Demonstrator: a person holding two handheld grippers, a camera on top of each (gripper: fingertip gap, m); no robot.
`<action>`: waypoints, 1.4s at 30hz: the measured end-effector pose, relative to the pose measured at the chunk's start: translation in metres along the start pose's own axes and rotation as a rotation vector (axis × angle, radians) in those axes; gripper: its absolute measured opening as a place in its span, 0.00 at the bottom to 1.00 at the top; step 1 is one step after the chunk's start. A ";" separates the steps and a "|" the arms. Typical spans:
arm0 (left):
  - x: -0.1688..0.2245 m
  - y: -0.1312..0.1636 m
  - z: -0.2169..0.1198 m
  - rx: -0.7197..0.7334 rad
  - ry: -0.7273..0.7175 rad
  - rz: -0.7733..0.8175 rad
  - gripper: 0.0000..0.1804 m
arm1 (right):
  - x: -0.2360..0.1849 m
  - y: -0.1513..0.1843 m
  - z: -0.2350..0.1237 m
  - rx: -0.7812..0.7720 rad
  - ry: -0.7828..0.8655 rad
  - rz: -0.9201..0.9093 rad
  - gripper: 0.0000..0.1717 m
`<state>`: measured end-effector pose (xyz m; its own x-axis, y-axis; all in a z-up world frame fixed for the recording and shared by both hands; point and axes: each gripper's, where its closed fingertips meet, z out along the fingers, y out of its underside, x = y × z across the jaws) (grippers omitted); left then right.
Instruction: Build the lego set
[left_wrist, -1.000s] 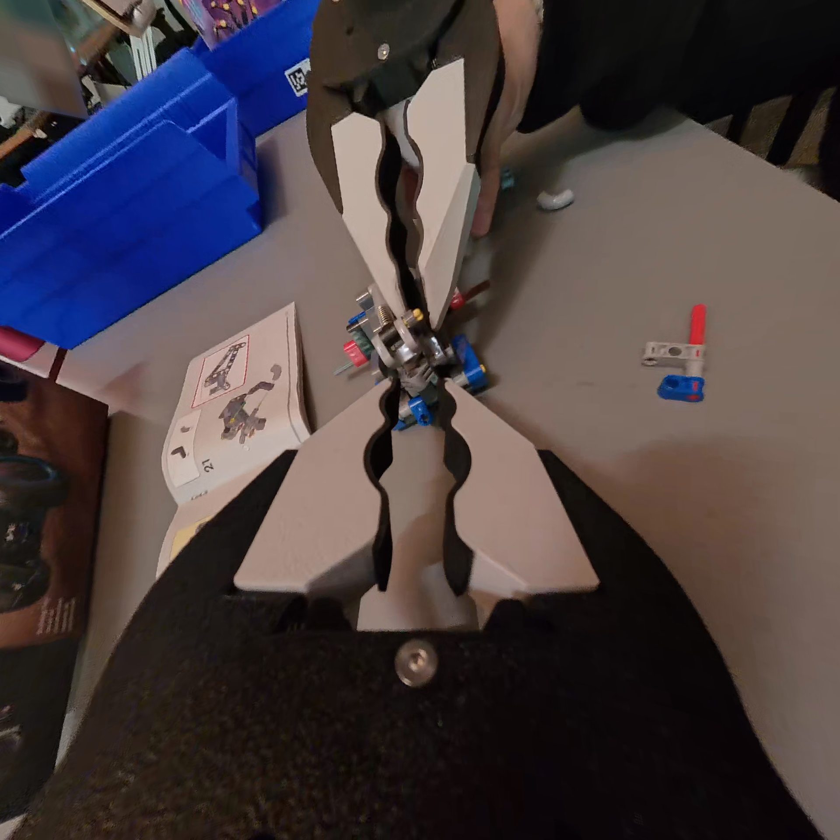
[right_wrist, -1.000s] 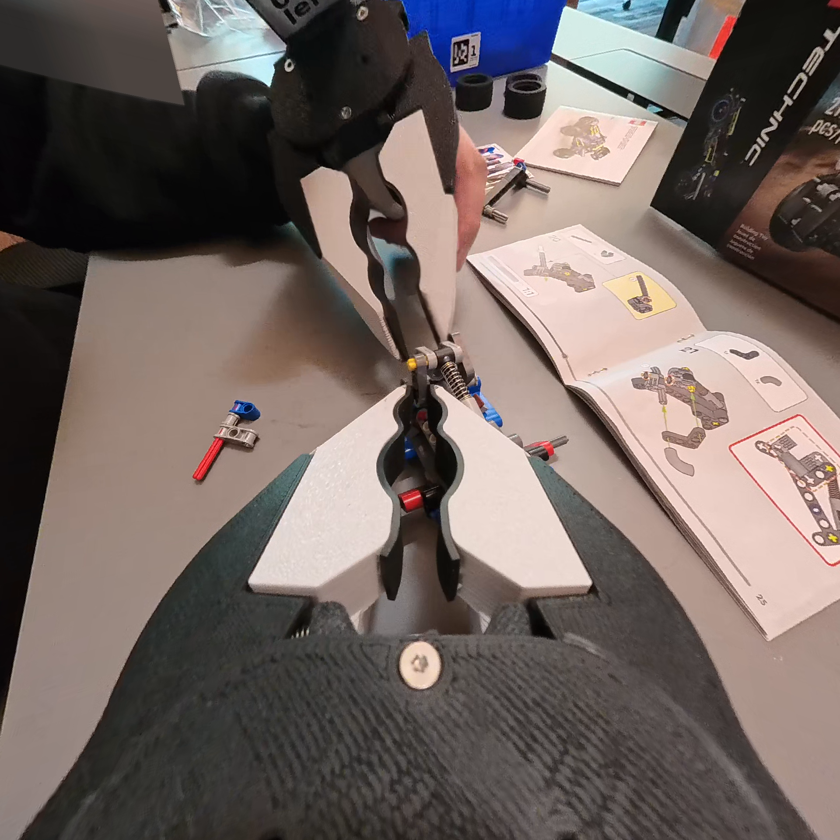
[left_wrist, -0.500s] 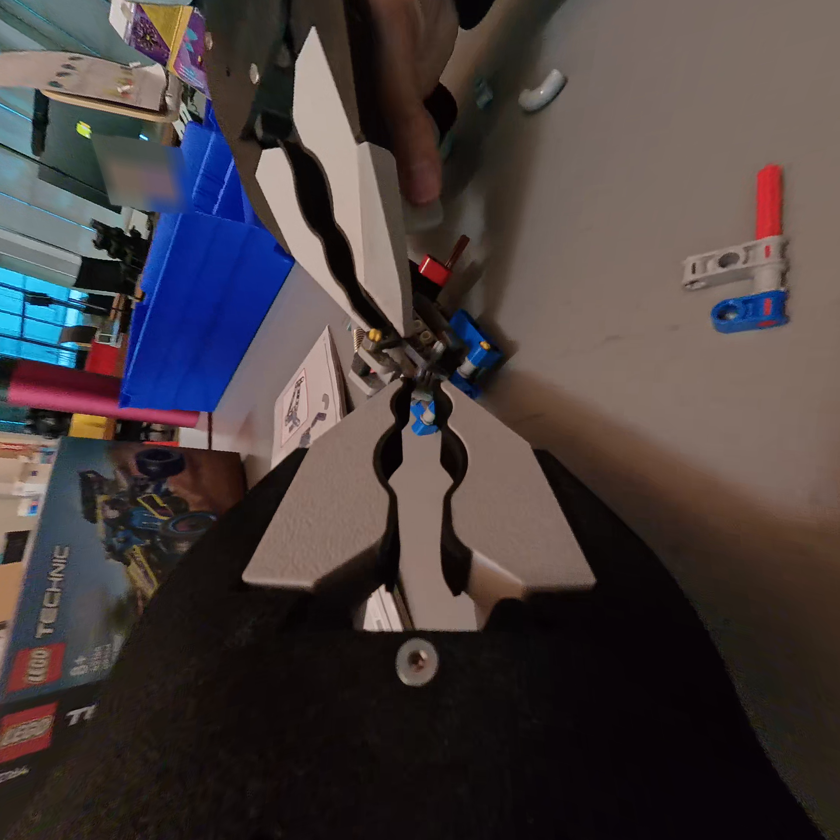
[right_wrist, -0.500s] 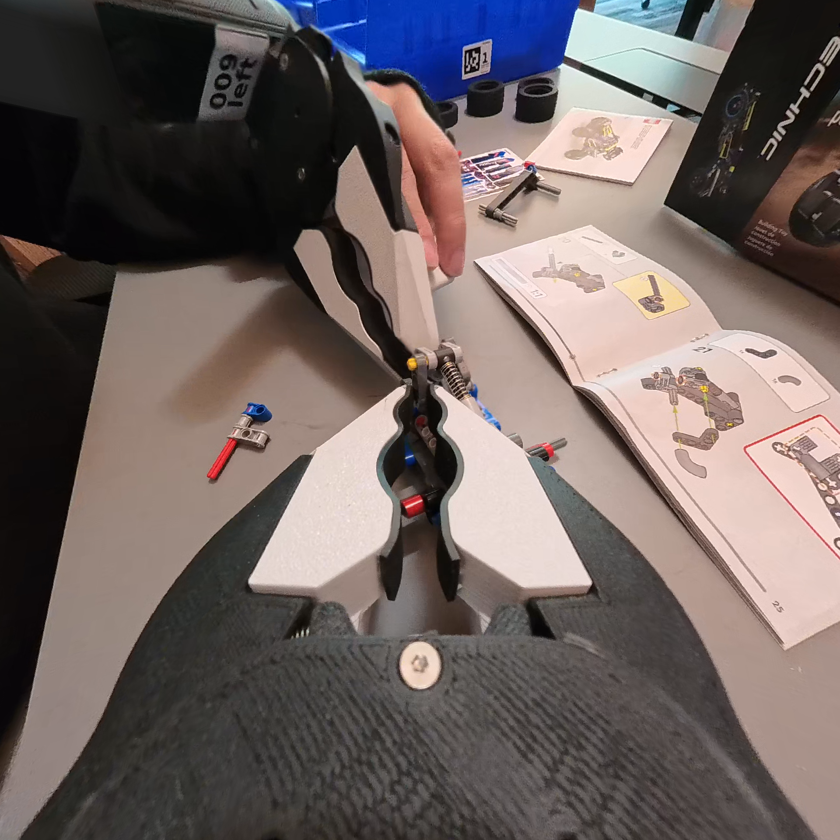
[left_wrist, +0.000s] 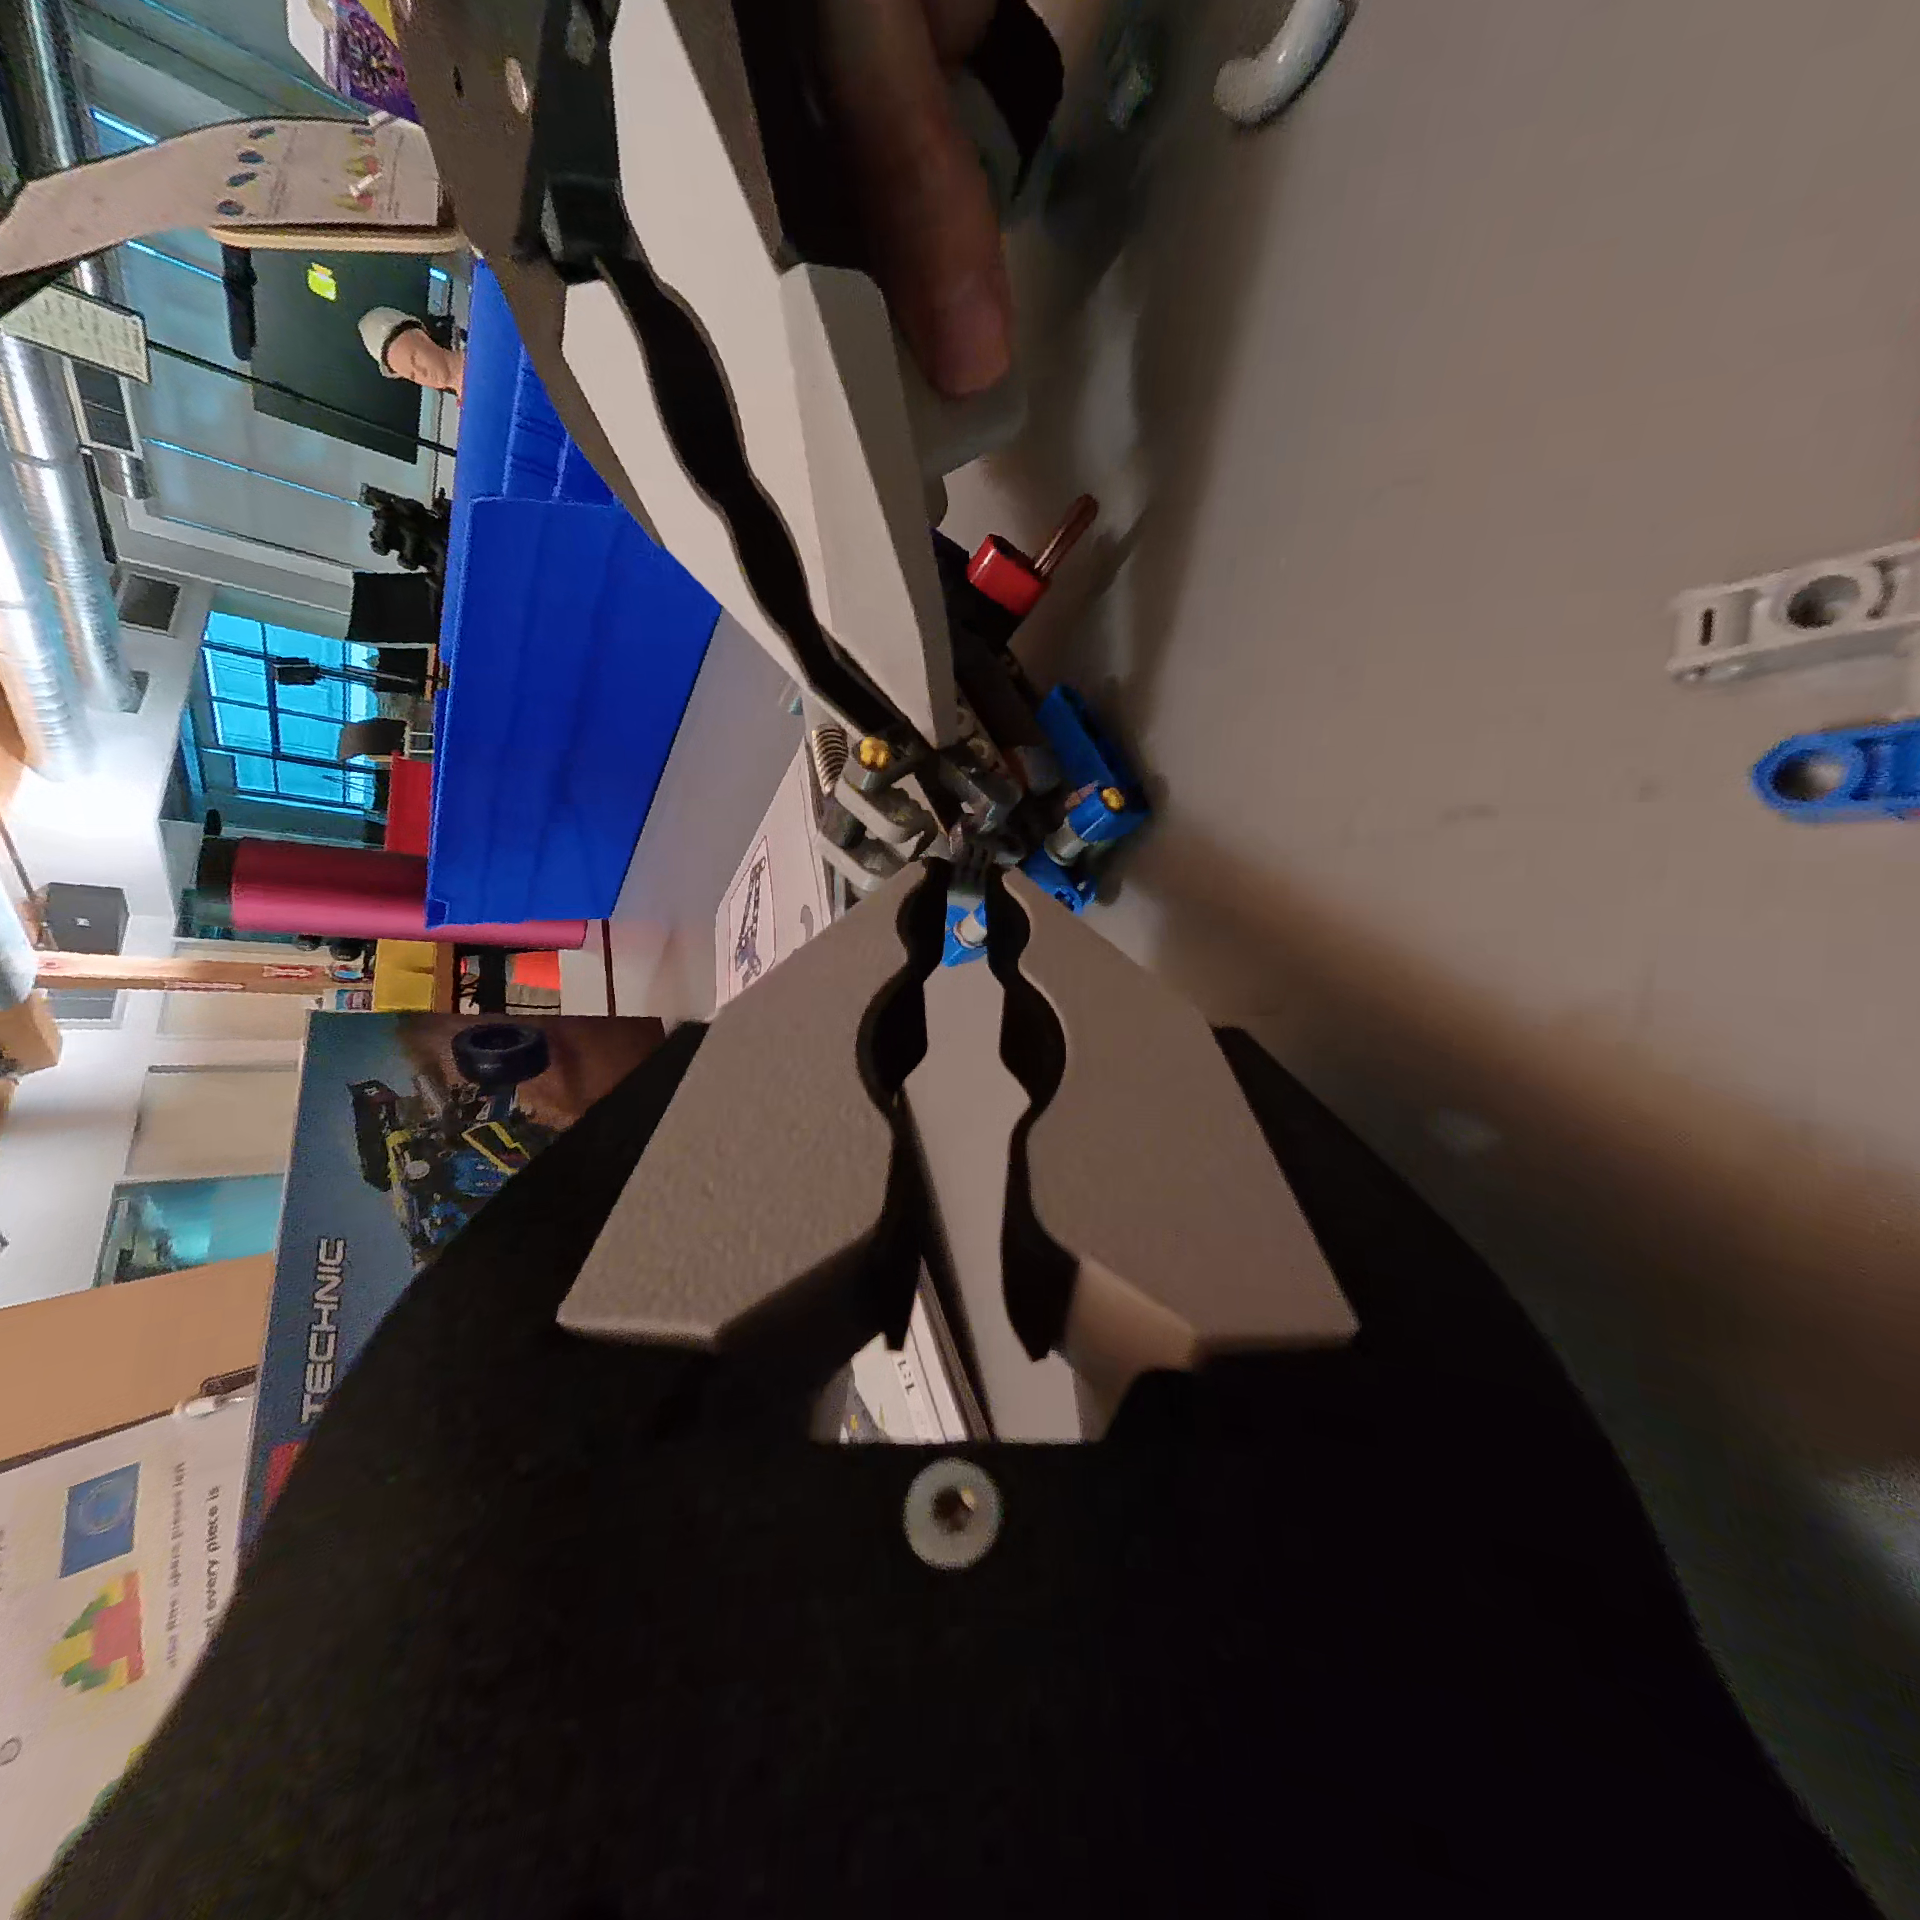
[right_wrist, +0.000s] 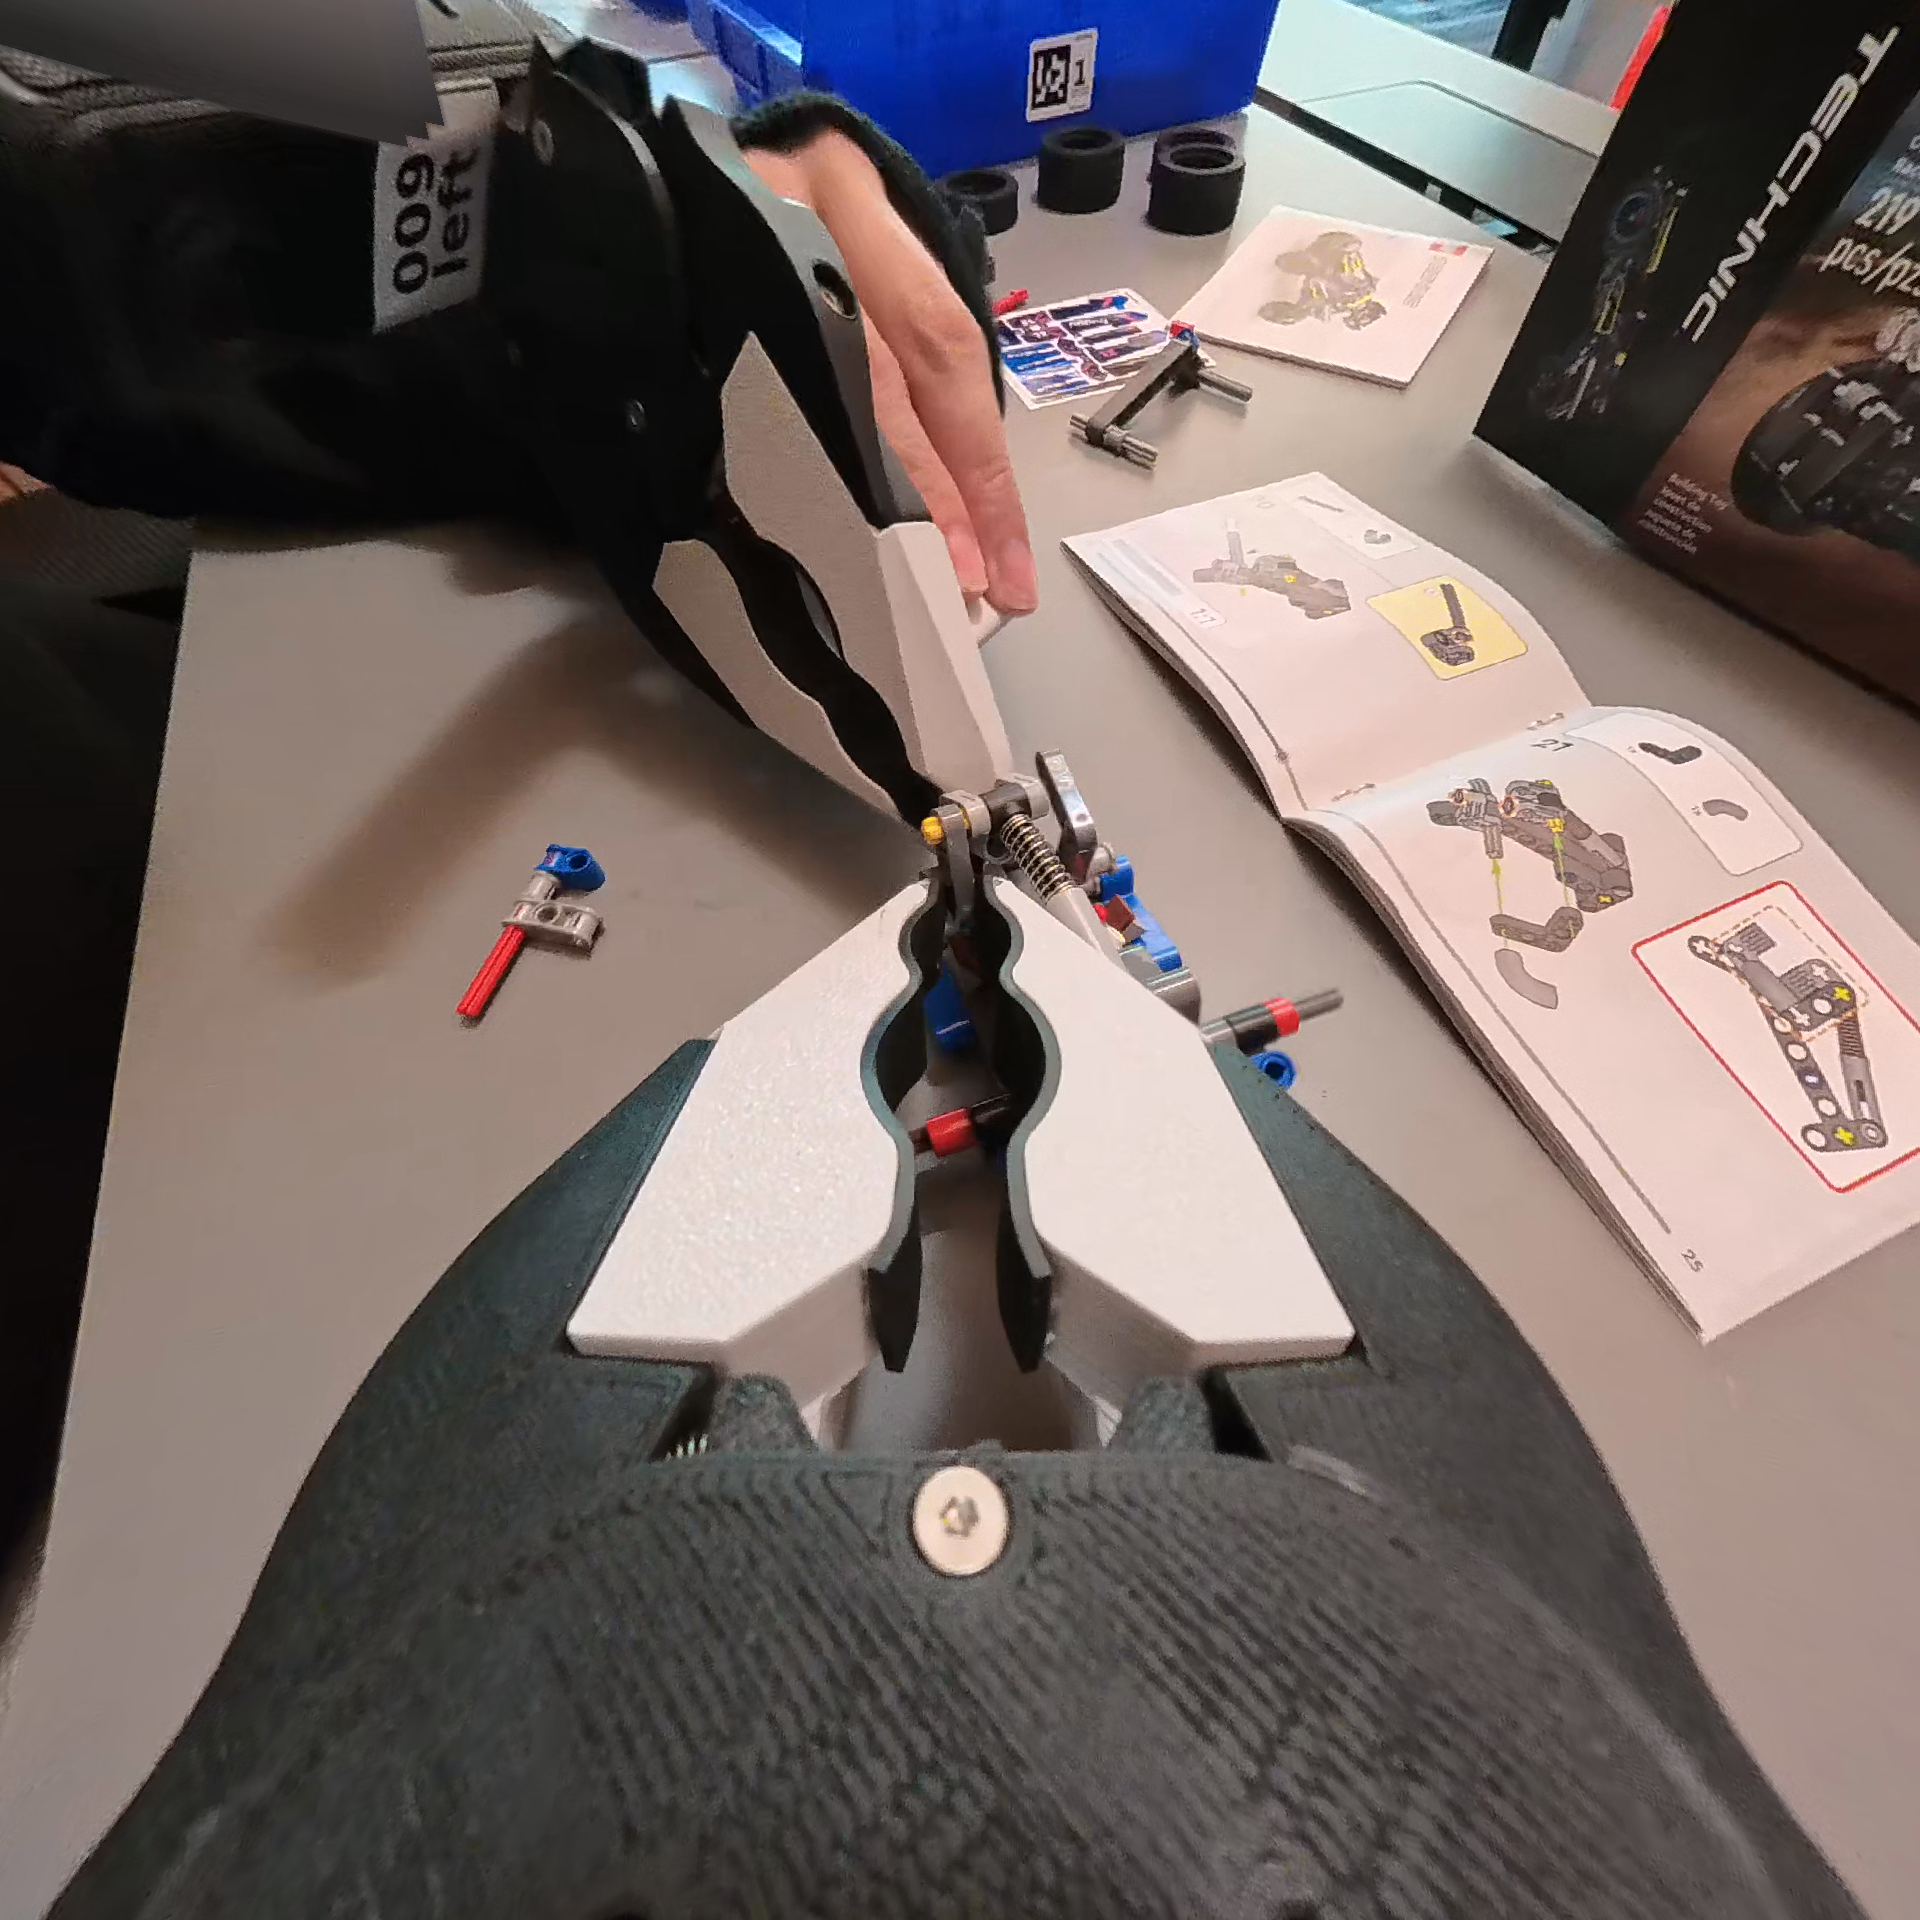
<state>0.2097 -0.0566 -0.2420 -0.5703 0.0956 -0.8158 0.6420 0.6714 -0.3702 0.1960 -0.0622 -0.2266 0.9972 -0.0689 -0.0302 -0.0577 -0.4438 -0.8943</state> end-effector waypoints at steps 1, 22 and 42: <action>0.000 -0.001 0.001 0.002 0.002 -0.001 0.02 | -0.001 0.000 -0.001 0.000 -0.008 -0.001 0.01; 0.001 -0.008 0.006 0.000 0.002 -0.034 0.02 | 0.000 0.004 -0.005 -0.053 0.047 -0.059 0.05; 0.001 -0.010 0.008 -0.008 -0.022 -0.001 0.02 | 0.002 0.008 -0.008 -0.171 0.126 -0.069 0.02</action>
<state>0.2070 -0.0689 -0.2427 -0.5596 0.0790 -0.8250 0.6371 0.6777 -0.3673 0.1967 -0.0730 -0.2299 0.9858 -0.1395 0.0936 -0.0079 -0.5953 -0.8035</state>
